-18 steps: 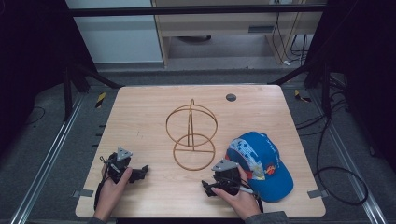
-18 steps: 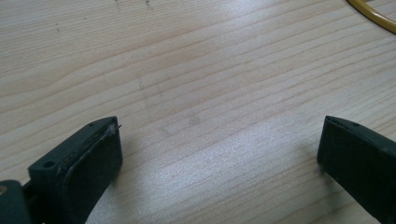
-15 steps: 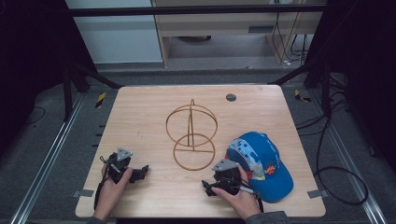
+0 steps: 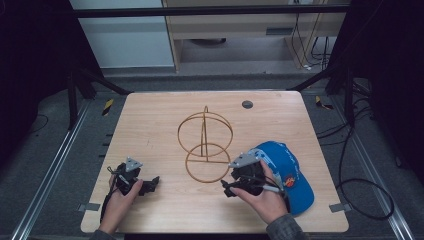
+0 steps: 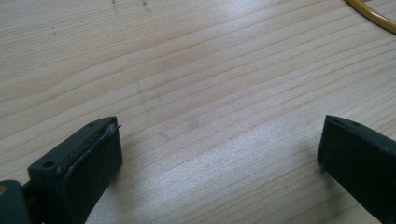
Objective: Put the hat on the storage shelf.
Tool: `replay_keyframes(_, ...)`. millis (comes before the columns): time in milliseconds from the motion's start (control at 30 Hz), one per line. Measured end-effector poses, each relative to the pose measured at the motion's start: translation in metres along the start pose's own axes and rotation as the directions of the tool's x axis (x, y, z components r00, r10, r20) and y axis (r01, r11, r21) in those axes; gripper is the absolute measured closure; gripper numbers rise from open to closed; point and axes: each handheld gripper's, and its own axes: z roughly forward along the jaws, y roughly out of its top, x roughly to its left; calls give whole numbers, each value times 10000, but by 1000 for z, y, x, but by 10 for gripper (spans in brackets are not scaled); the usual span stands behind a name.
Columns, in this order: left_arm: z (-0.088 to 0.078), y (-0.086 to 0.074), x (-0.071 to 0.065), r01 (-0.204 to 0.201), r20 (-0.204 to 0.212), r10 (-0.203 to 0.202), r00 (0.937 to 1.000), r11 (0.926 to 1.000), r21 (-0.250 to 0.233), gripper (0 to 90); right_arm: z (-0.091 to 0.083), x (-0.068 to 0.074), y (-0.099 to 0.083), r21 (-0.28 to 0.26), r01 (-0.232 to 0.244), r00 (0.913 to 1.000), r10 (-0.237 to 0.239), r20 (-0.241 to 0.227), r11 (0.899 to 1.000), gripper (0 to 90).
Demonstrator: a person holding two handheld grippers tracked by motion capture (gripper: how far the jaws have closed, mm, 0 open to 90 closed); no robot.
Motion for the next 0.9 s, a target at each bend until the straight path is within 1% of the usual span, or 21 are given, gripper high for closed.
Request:
replay_keyframes(33, 0, 0, 0, 26, 9, -26, 10000, 10000, -30, 0, -6, -5, 3, 82, 18, 10000, -18, -4, 10000, 103)
replay_keyframes(67, 0, 0, -1, 19, -7, -19, 10000, 10000, -17, 0, -17, -16, 8, 179, 16, 9999, -19, 150, 9998, 105)
replay_keyframes(167, 0, 0, -2, -35, 5, 35, 10000, 10000, 5, 0, -33, -31, 11, 372, 173, 9991, -187, 379, 9992, 91)
replay_keyframes(267, 0, 1, -3, -72, 48, 72, 10000, 10000, 21, 0, -49, -48, 12, 528, 162, 9983, -191, 544, 9985, 88)
replay_keyframes(300, 1, 1, -3, -115, 78, 114, 9999, 9999, 38, 0, -54, -54, 12, 502, 78, 9980, -109, 619, 9987, 86)
replay_keyframes(400, 0, 1, -5, -162, 127, 161, 9998, 9998, 68, 0, -67, -73, 8, 839, -157, 9959, 81, 898, 9963, 75)
replay_keyframes(433, 1, 1, -5, -133, 154, 132, 9998, 9999, 7, 0, -71, -79, 6, 894, -273, 9947, 182, 1013, 9956, 78)
replay_keyframes(467, 1, 1, -6, -192, 164, 192, 9997, 9998, 39, 0, -74, -85, 4, 913, -384, 9936, 282, 1098, 9951, 77)
replay_keyframes(500, 1, 1, -6, -225, 156, 224, 9996, 9997, 30, 0, -77, -90, 1, 963, -547, 9929, 439, 1106, 9938, 77)
replay_keyframes(600, 1, 1, -7, -204, 172, 204, 9996, 9998, -7, 0, -81, -103, -10, 1175, -896, 9902, 758, 1174, 9890, 79)
replay_keyframes(633, 1, 1, -7, -204, 172, 204, 9996, 9998, -7, 0, -81, -103, -10, 1175, -896, 9902, 758, 1174, 9890, 79)
replay_keyframes(667, 1, 1, -7, -208, 178, 208, 9996, 9998, -10, 0, -81, -108, -18, 1350, -1103, 9889, 951, 1137, 9847, 83)
replay_keyframes(733, 1, 1, -7, -255, 184, 255, 9995, 9997, -20, 0, -79, -112, -25, 1518, -1229, 9883, 1070, 1090, 9807, 84)
replay_keyframes(767, 1, 1, -7, -255, 184, 255, 9995, 9997, -20, 0, -79, -112, -25, 1518, -1229, 9883, 1070, 1090, 9807, 84)
replay_keyframes(900, 1, 1, -8, -273, 225, 273, 9994, 9996, -12, 0, -74, -118, -38, 1783, -1527, 9858, 1370, 972, 9721, 79)
